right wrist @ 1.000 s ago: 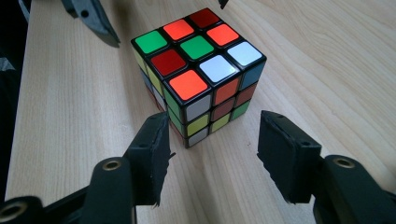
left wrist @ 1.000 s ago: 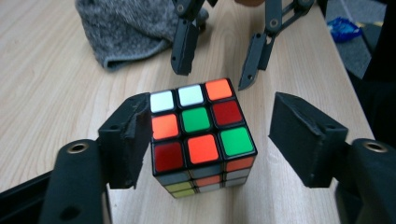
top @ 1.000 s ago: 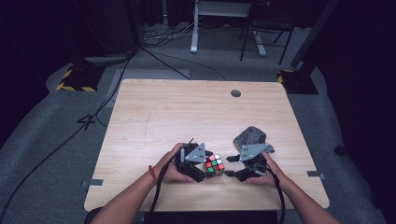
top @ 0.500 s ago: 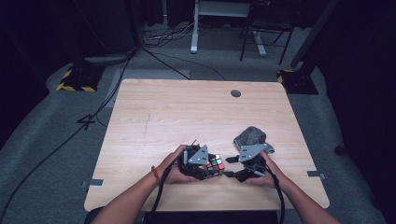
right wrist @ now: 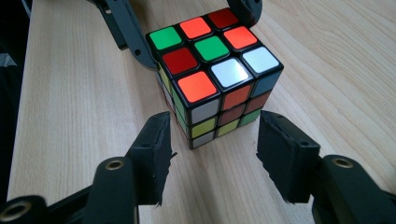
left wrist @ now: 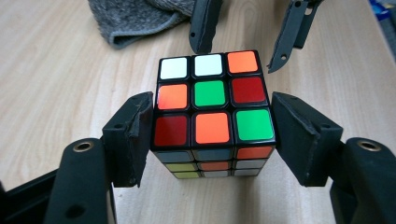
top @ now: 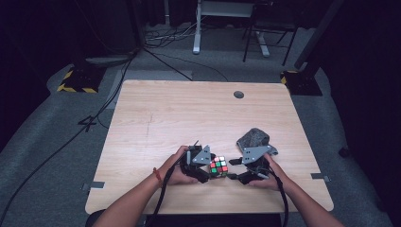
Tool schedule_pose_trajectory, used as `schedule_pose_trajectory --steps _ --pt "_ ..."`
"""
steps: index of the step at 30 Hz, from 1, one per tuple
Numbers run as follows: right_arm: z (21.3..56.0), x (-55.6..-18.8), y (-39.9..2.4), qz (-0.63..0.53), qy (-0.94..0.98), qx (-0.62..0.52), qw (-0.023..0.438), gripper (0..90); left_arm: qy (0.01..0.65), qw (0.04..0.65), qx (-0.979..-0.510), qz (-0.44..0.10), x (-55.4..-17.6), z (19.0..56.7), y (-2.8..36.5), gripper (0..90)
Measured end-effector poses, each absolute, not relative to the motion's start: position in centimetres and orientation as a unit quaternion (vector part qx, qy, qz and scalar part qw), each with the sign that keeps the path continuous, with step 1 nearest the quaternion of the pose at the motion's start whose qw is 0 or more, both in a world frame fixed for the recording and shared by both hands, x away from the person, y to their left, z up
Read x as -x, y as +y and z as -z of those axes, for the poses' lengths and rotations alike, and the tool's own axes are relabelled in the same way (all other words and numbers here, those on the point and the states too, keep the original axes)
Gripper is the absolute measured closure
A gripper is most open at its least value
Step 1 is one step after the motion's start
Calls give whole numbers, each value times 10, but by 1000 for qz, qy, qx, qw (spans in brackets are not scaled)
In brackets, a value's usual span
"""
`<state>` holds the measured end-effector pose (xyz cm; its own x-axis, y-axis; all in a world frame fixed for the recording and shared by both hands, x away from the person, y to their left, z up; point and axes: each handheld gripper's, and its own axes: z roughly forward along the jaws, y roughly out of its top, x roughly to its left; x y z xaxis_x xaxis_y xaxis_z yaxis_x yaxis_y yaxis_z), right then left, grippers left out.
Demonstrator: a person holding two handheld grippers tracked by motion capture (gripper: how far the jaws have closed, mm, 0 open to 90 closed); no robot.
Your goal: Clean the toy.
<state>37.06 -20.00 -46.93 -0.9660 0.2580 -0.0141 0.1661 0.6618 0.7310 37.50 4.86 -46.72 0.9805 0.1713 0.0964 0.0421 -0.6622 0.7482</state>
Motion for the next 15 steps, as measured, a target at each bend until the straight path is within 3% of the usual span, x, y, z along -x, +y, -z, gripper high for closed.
schedule_pose_trajectory --steps 15 --pt "459 -367 -203 -424 897 -92 81 434 72 435 -897 1 -392 468 47 340"
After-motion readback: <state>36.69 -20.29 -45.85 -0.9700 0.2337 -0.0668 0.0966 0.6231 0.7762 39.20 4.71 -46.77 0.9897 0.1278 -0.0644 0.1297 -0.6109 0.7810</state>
